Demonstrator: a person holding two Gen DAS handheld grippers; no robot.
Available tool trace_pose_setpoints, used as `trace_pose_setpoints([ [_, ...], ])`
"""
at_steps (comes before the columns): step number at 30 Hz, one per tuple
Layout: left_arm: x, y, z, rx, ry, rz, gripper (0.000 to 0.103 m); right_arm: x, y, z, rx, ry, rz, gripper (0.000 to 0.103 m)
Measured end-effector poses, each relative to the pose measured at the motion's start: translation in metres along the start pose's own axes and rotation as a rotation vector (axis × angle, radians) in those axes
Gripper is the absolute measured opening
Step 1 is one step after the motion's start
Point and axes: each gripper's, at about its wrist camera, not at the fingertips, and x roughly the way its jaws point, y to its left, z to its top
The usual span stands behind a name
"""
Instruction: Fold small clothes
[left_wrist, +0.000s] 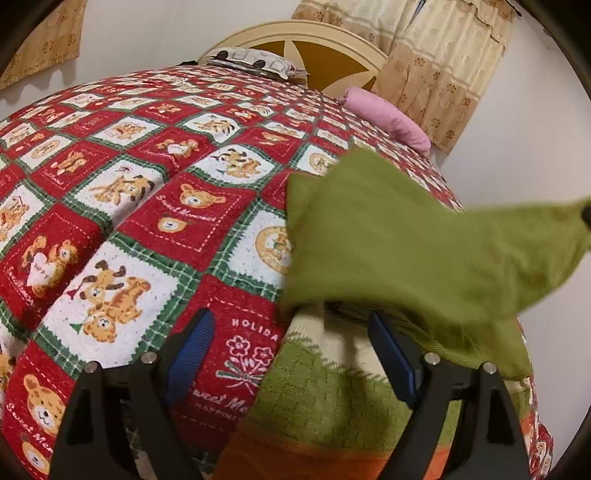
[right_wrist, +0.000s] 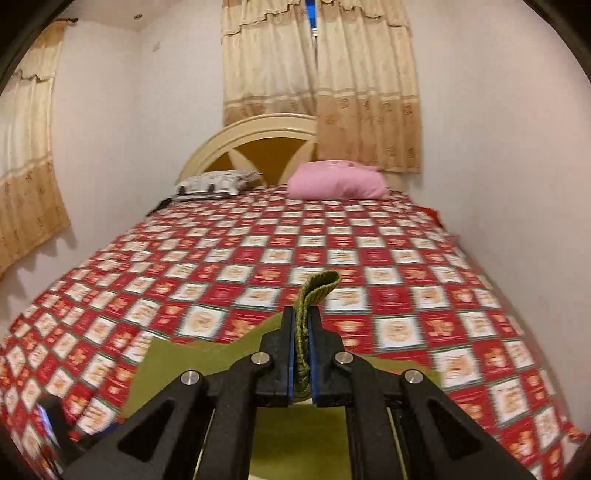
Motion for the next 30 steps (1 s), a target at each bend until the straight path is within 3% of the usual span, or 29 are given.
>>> trace_pose_setpoints([
  [7, 0.001, 0.000, 0.001, 0.002, 0.001, 0.006, 0.088, 0.046, -0.057, -0.068, 0.049, 0.160, -0.145, 0.005],
  [16, 0.004, 0.000, 0.002, 0.002, 0.009, 0.027, 0.088, 0.068, -0.092, -0.116, 0.118, 0.275, -0.136, 0.006],
  [23, 0.008, 0.003, 0.036, 0.001, -0.021, 0.217, 0.089, 0.074, -0.082, -0.130, 0.044, 0.315, -0.153, 0.007],
  [28, 0.008, 0.011, 0.011, 0.127, 0.035, 0.345, 0.088, 0.088, -0.093, -0.139, 0.096, 0.368, -0.159, 0.007],
  [30, 0.005, 0.018, 0.009, 0.112, 0.060, 0.327, 0.088, 0.087, -0.094, -0.139, 0.099, 0.367, -0.154, 0.007],
])
